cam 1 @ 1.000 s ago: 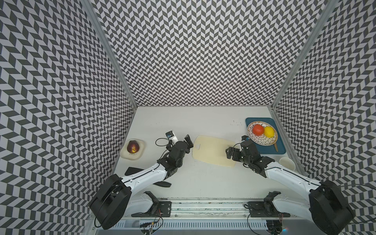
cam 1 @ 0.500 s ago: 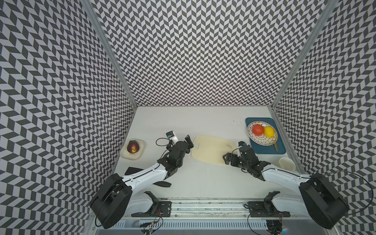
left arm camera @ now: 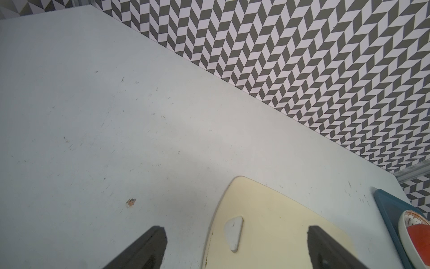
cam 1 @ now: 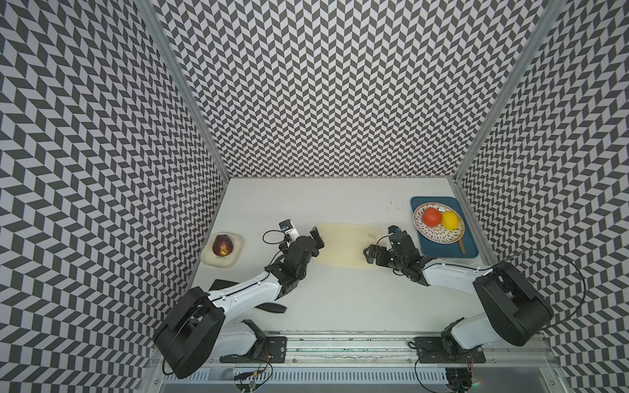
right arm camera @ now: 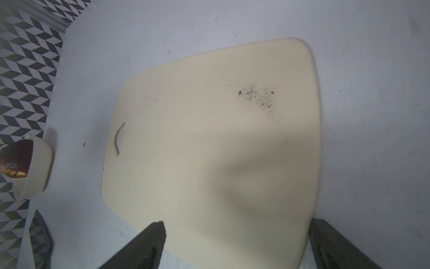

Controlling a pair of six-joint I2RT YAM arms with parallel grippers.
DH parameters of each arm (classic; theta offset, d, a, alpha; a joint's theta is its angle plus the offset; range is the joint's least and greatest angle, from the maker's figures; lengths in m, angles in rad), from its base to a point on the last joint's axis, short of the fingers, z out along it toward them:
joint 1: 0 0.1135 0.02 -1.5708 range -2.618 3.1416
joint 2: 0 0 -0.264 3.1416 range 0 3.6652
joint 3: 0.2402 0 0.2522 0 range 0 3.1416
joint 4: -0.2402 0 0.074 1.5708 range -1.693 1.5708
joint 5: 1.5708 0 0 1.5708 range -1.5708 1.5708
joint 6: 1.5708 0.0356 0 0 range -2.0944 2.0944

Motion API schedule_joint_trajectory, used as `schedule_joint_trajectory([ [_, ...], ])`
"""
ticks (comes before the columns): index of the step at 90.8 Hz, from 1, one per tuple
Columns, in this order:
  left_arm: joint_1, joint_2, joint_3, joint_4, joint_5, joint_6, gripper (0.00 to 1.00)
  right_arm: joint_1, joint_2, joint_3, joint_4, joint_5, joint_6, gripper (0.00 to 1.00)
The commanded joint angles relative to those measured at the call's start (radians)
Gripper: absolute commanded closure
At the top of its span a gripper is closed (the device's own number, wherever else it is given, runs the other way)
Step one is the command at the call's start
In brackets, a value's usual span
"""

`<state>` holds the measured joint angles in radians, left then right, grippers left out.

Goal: Align the knife with the edge of the cutting board
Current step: Adjust the work surface at the center of the board, then move the knife to the center of the board.

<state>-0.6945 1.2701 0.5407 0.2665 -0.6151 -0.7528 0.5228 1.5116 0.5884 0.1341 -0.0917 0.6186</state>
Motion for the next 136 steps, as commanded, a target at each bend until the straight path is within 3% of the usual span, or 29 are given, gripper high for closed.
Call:
schedule_joint_trajectory([
  [1,-0.008,0.002,0.021,-0.003,-0.010,0.012,0.00,0.004,0.049,0.030,-0.068,0.029,-0.028,0.00],
  [25,-0.008,-0.002,0.021,-0.007,-0.020,0.010,0.00,0.000,0.104,0.097,-0.091,0.031,-0.051,0.00],
  [43,-0.008,-0.011,0.020,-0.013,-0.033,0.008,0.00,0.016,-0.026,0.069,-0.095,0.074,-0.067,0.00],
  [60,-0.007,-0.054,0.031,-0.066,-0.092,-0.012,0.00,0.141,-0.151,0.044,-0.036,0.126,-0.160,0.00],
  [71,0.001,-0.108,0.101,-0.251,-0.177,-0.135,0.00,0.252,-0.167,0.023,0.057,0.133,-0.232,0.01],
  [99,0.021,-0.198,0.317,-0.537,-0.202,-0.205,0.00,0.557,0.025,0.173,0.117,0.190,-0.390,0.05],
  [112,0.043,-0.275,0.390,-0.675,-0.207,-0.203,0.00,0.653,0.115,0.253,0.127,0.149,-0.448,0.05],
  [136,0.197,-0.429,0.395,-0.769,-0.133,-0.083,0.00,0.781,0.312,0.473,0.063,0.090,-0.547,0.17],
])
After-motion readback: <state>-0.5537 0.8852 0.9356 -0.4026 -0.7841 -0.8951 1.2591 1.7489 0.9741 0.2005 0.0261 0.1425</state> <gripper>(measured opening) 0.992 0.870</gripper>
